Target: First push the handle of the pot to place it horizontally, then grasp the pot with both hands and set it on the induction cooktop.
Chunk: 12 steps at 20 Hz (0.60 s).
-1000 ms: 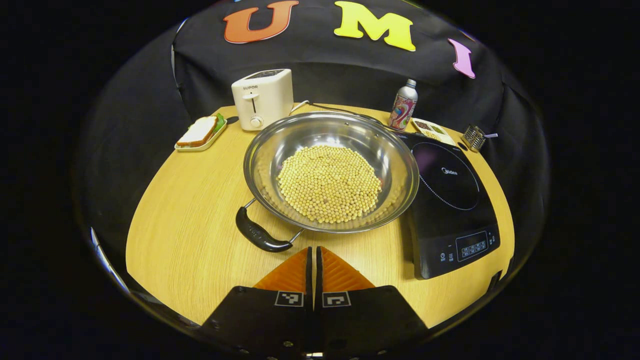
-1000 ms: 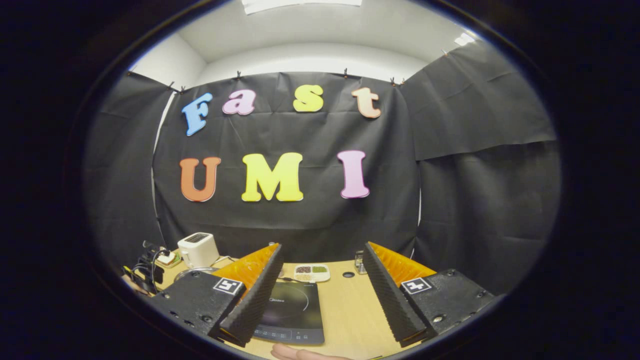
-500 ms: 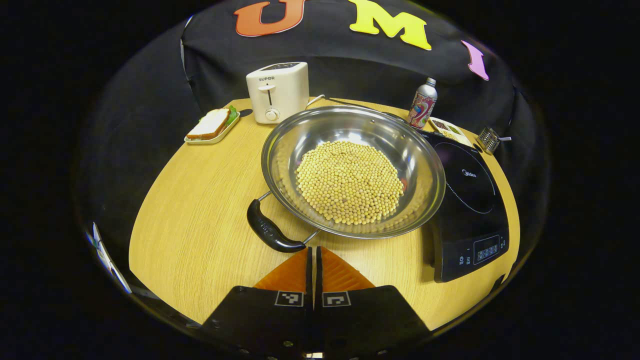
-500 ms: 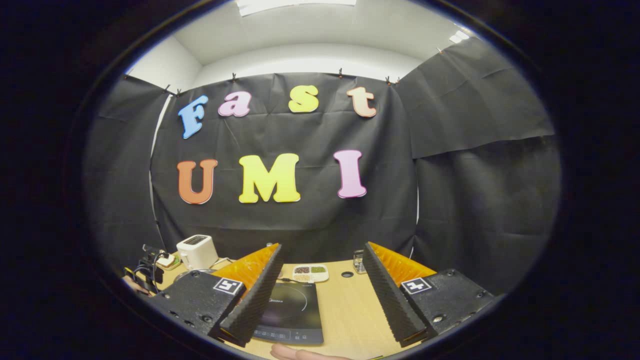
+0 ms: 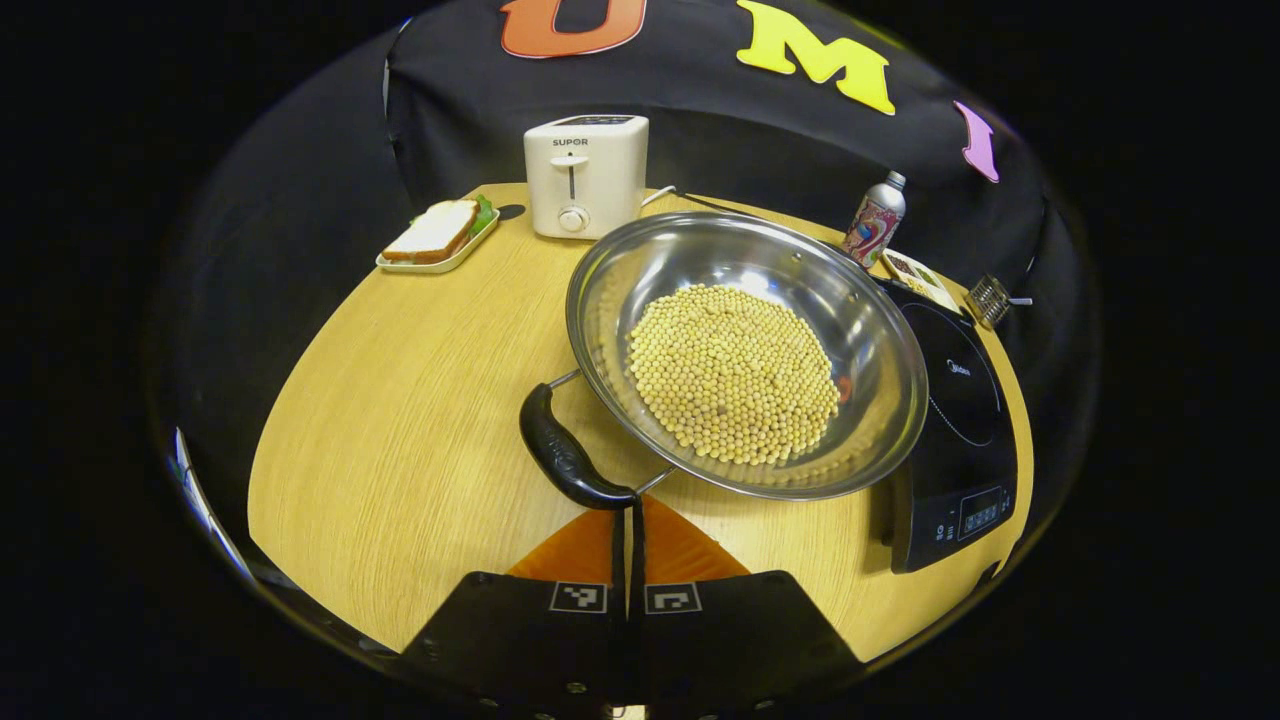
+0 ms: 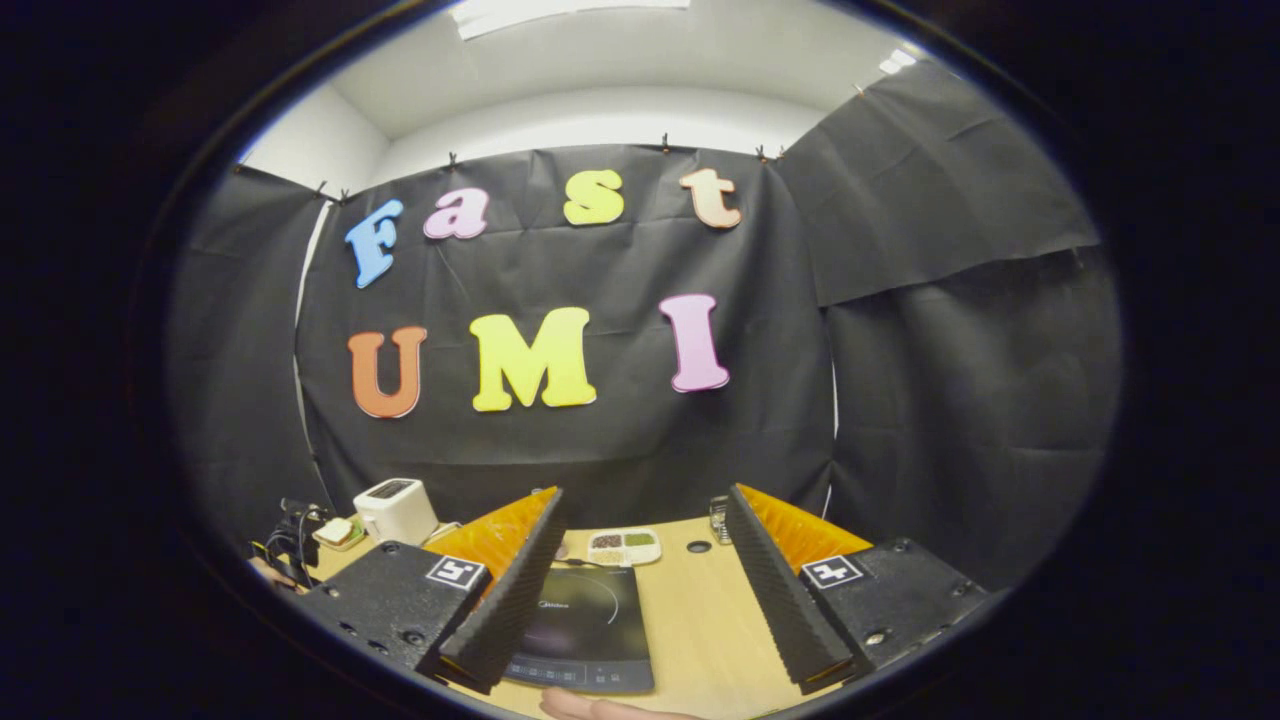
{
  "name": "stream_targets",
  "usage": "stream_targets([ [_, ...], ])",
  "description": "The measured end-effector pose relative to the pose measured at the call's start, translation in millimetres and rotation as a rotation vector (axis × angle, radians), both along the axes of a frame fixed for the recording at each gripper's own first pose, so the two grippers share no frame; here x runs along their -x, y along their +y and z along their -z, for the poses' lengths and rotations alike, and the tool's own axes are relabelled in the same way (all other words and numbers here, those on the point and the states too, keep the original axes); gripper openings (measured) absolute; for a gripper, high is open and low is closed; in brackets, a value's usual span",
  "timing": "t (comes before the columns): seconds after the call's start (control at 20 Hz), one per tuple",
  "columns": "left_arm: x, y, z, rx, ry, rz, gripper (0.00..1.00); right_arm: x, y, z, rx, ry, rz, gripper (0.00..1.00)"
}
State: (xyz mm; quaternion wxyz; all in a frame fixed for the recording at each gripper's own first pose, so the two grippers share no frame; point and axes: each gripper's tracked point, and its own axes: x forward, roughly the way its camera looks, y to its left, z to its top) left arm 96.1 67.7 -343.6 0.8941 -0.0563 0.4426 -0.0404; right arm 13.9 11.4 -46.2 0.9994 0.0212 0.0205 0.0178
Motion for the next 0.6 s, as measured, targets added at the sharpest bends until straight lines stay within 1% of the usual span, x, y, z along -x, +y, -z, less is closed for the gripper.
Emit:
stream_targets([
  [0.15, -12.3, 13.8, 2.4, -0.002, 0.008, -0.019, 0.00, -4.5, 1.5, -3.7, -0.013, -0.006, -0.006, 0.98],
  [0.2, -16.5, 18.5, 3.3, 0.001, 0.012, -0.025, 0.10, -5.8, 2.6, -6.5, -0.015, -0.014, -0.007, 0.97],
  [0.3, -25.8, 27.8, 3.7, 0.005, 0.019, -0.043, 0.10, -7.4, 4.2, -9.8, -0.010, -0.027, -0.004, 0.98],
  [0.35, -30.2, 31.8, 3.7, 0.008, 0.023, -0.051, 0.00, -9.0, 3.8, -12.2, -0.007, -0.034, 0.001, 0.97],
  [0.4, -35.3, 35.9, 4.2, 0.007, 0.031, -0.058, 0.10, -9.8, 5.8, -14.8, -0.005, -0.042, 0.003, 0.98],
  [0.45, -40.2, 39.7, 4.9, 0.005, 0.039, -0.062, 0.00, -11.0, 9.6, -17.4, 0.000, -0.048, 0.000, 0.98],
  [0.5, -44.7, 43.2, 5.0, -0.001, 0.048, -0.066, 0.10, -12.1, 13.2, -18.9, 0.008, -0.052, -0.004, 0.98],
  [0.55, -48.4, 45.5, 4.5, -0.005, 0.056, -0.069, 0.10, -14.0, 16.4, -18.3, 0.019, -0.053, -0.008, 0.97],
  [0.6, -52.2, 48.7, 3.2, -0.011, 0.059, -0.074, 0.00, -16.2, 19.4, -19.6, 0.026, -0.054, -0.011, 0.97],
])
